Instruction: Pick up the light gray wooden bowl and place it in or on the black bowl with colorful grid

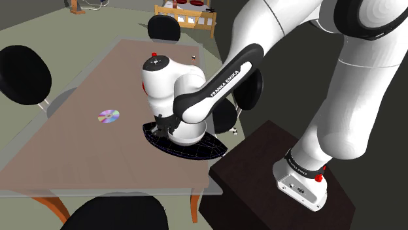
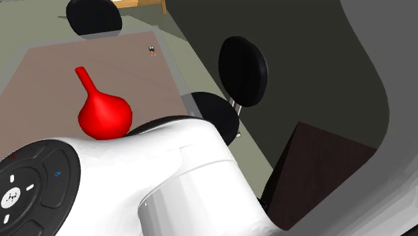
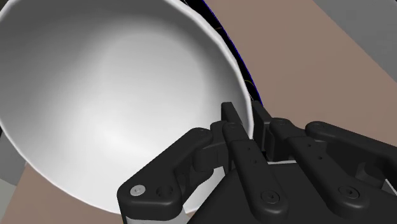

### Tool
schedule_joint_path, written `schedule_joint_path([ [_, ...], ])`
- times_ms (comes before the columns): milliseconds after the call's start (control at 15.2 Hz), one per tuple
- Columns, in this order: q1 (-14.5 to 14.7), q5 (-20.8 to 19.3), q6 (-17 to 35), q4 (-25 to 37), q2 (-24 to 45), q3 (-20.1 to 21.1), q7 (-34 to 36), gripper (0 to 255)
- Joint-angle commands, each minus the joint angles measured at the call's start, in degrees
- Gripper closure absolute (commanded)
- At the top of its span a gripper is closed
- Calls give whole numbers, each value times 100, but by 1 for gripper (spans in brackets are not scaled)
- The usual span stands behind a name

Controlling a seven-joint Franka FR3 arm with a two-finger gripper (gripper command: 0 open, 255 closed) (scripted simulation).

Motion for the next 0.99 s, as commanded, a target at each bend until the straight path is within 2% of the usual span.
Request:
schedule_joint_path([
  [0,3,-5,5,0,3,-1,6,255],
  [132,3,-5,5,0,3,-1,6,255],
  [198,3,-5,5,0,2,-1,6,0],
  [528,3,-5,5,0,2,-1,6,0],
  [792,-67,448,-581,144,-521,195,-293,0],
  [924,-63,449,-581,144,-521,191,-294,0],
])
